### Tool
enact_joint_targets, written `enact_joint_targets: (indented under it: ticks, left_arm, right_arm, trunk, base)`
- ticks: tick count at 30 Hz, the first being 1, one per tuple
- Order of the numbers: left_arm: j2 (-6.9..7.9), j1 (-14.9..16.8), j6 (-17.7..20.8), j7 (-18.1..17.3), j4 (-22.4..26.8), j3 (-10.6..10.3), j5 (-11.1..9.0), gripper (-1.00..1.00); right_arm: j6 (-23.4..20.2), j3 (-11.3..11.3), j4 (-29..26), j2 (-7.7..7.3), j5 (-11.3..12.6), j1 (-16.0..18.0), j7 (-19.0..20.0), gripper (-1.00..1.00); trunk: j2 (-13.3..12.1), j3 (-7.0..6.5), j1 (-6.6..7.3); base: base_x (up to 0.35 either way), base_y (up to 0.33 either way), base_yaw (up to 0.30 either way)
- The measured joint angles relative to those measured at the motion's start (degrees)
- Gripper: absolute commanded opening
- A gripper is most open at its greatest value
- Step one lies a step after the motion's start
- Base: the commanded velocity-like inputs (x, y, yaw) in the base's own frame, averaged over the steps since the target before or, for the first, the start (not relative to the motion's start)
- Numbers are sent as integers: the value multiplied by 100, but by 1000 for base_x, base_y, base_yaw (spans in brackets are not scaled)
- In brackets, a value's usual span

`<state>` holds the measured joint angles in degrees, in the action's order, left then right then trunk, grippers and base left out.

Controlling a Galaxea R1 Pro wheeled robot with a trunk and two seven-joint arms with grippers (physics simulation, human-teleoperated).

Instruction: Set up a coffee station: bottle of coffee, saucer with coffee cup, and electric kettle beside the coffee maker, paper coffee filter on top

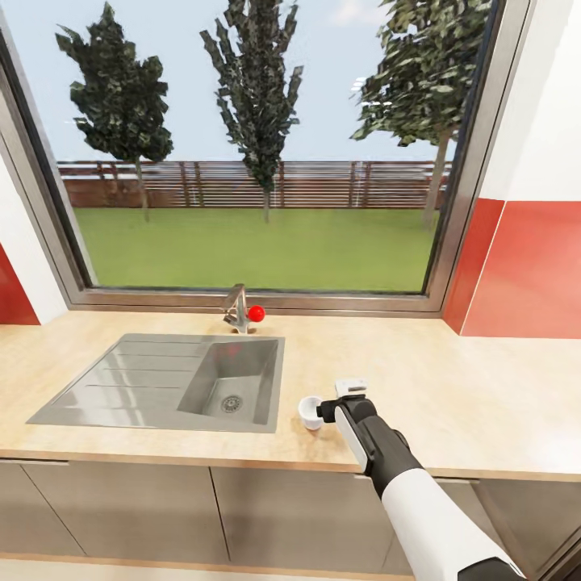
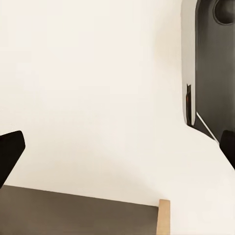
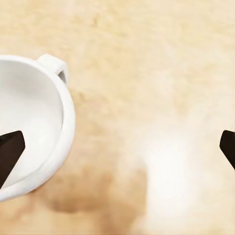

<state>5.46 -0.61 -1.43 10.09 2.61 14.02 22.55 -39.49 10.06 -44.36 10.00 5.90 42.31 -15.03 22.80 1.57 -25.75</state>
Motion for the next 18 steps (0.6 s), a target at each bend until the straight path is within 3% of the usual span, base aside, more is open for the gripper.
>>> enact_joint_targets:
  ticks: [18]
  left_arm:
    - [0, 0, -8, 0, 5, 0, 0, 100]
  right_arm:
    - [1, 0, 23, 0, 0, 0, 8, 100]
  trunk:
    - [0, 0, 0]
  base:
    - [0, 51, 0]
